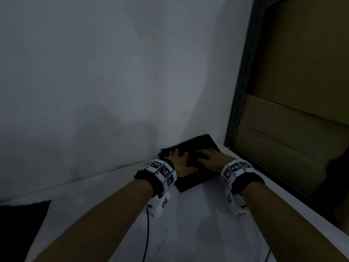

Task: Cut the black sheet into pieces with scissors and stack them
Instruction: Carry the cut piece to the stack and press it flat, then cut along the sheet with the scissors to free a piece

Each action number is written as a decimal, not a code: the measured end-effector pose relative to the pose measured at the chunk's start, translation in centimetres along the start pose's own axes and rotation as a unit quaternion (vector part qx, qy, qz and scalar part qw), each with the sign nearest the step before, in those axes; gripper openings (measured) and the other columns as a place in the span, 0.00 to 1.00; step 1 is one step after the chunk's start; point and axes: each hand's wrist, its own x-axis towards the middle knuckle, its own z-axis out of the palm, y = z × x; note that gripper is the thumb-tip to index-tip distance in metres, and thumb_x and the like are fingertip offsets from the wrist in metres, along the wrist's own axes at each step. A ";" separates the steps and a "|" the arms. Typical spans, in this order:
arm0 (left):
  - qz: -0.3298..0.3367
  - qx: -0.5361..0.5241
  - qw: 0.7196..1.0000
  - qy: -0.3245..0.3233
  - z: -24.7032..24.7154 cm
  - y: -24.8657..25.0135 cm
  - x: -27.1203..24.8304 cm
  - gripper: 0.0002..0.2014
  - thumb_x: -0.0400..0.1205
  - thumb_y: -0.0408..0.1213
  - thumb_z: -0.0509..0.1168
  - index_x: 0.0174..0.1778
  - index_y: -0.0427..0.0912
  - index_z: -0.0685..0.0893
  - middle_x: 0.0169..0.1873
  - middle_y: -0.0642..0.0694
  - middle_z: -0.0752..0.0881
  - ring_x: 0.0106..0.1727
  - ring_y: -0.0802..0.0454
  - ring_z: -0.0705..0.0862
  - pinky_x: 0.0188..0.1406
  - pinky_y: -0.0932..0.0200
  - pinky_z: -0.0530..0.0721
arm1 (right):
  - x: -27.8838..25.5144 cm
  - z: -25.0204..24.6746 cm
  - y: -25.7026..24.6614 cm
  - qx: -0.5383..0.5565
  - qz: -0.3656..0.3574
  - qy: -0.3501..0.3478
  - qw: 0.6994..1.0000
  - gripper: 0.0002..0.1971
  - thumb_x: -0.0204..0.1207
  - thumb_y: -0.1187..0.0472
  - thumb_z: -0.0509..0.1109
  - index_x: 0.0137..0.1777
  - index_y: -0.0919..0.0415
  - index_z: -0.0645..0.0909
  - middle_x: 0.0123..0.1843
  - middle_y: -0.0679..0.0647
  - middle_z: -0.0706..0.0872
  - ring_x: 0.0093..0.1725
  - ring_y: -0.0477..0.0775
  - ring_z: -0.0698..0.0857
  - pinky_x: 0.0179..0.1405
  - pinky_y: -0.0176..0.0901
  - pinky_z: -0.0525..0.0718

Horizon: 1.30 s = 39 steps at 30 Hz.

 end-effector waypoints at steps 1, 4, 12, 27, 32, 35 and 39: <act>-0.011 0.012 1.000 -0.017 0.4 -0.2 0.2 0.47 0.82 0.70 0.53 0.88 0.50 0.38 0.86 0.39 0.36 0.87 0.37 0.39 0.84 0.38 0.42 | 0.2 0.4 0.1 -0.009 0.004 -0.006 1.000 0.33 0.82 0.30 0.52 0.86 0.36 0.55 0.90 0.53 0.53 0.88 0.61 0.54 0.86 0.57 0.52; -0.006 0.000 1.000 -0.023 1.0 -1.3 0.5 0.51 0.79 0.73 0.55 0.87 0.51 0.34 0.86 0.42 0.34 0.87 0.41 0.37 0.83 0.37 0.40 | 1.1 1.5 1.3 -0.064 -0.009 -0.040 0.997 0.58 0.53 0.08 0.30 0.86 0.30 0.47 0.91 0.48 0.43 0.89 0.64 0.44 0.86 0.65 0.44; -0.006 -0.041 0.998 -0.041 -0.1 -2.6 -3.0 0.55 0.78 0.71 0.61 0.87 0.47 0.36 0.87 0.43 0.37 0.87 0.39 0.39 0.86 0.42 0.45 | -1.9 0.6 -0.5 -0.089 0.012 0.030 0.996 0.34 0.77 0.23 0.47 0.83 0.25 0.48 0.91 0.50 0.47 0.88 0.64 0.45 0.83 0.71 0.42; -0.041 -0.148 0.986 0.071 -6.0 -11.6 -23.3 0.23 0.80 0.57 0.71 0.58 0.40 0.89 0.54 0.45 0.90 0.52 0.52 0.90 0.53 0.52 0.90 | -14.8 -1.4 -14.7 0.016 -0.163 0.065 0.984 0.19 0.87 0.48 0.62 0.64 0.61 0.86 0.63 0.58 0.87 0.62 0.60 0.84 0.61 0.45 0.80; -0.075 -0.172 0.979 0.084 -5.1 -15.8 -31.5 0.17 0.81 0.51 0.72 0.53 0.40 0.90 0.46 0.48 0.92 0.46 0.55 0.92 0.49 0.53 0.91 | -18.8 0.9 -22.6 0.039 -0.242 0.024 0.969 0.14 0.85 0.47 0.66 0.58 0.54 0.88 0.51 0.50 0.92 0.49 0.49 0.88 0.42 0.35 0.79; -0.107 -0.171 0.976 0.084 -3.3 -18.8 -35.6 0.12 0.82 0.46 0.72 0.51 0.40 0.90 0.43 0.48 0.93 0.43 0.55 0.93 0.51 0.49 0.92 | -21.7 3.1 -27.9 0.042 -0.286 -0.032 0.957 0.10 0.84 0.50 0.68 0.56 0.50 0.89 0.45 0.46 0.93 0.43 0.41 0.88 0.40 0.31 0.79; -0.155 -0.143 0.974 0.082 -0.2 -22.3 -40.3 0.07 0.82 0.40 0.71 0.48 0.39 0.91 0.39 0.47 0.93 0.39 0.54 0.93 0.46 0.49 0.93 | -24.7 6.5 -33.8 -0.012 -0.338 -0.092 0.937 0.09 0.83 0.52 0.69 0.57 0.50 0.89 0.48 0.47 0.93 0.51 0.48 0.89 0.52 0.42 0.84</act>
